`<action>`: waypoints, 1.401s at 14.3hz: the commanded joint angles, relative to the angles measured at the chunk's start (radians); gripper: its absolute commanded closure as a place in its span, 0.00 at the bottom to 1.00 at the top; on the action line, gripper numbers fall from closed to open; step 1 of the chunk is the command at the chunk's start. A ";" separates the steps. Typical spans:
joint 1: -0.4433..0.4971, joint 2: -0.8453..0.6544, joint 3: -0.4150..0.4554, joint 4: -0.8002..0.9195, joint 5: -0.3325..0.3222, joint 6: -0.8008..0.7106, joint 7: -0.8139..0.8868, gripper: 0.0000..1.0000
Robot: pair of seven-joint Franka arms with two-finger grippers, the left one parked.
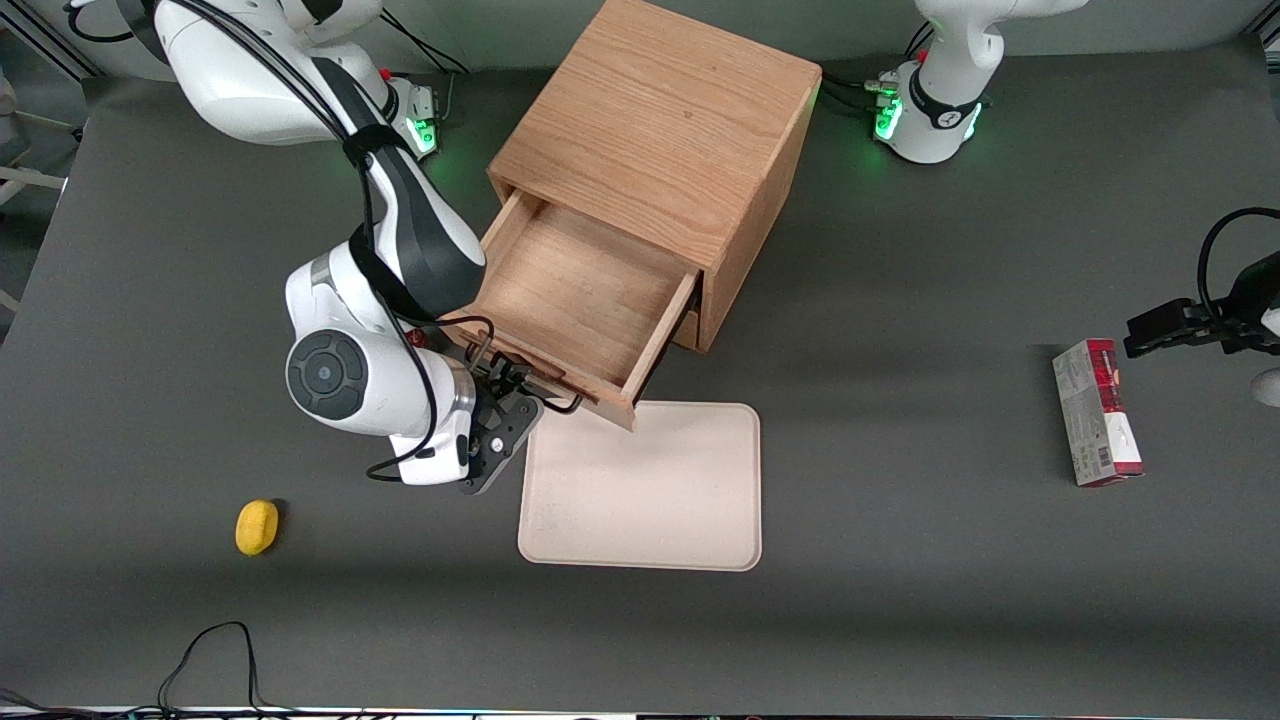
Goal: Open upper drawer
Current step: 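Pull the upper drawer outward by its handle with the right gripper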
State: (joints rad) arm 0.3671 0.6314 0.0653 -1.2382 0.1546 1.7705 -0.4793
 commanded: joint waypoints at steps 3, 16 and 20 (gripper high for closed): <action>-0.017 0.047 -0.002 0.089 -0.043 0.000 -0.031 0.00; -0.062 0.094 -0.001 0.129 -0.040 0.061 -0.065 0.00; -0.065 0.094 -0.002 0.140 -0.036 0.058 -0.067 0.00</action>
State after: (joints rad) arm 0.3149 0.6975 0.0586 -1.1528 0.1260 1.8257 -0.5264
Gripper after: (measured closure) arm 0.000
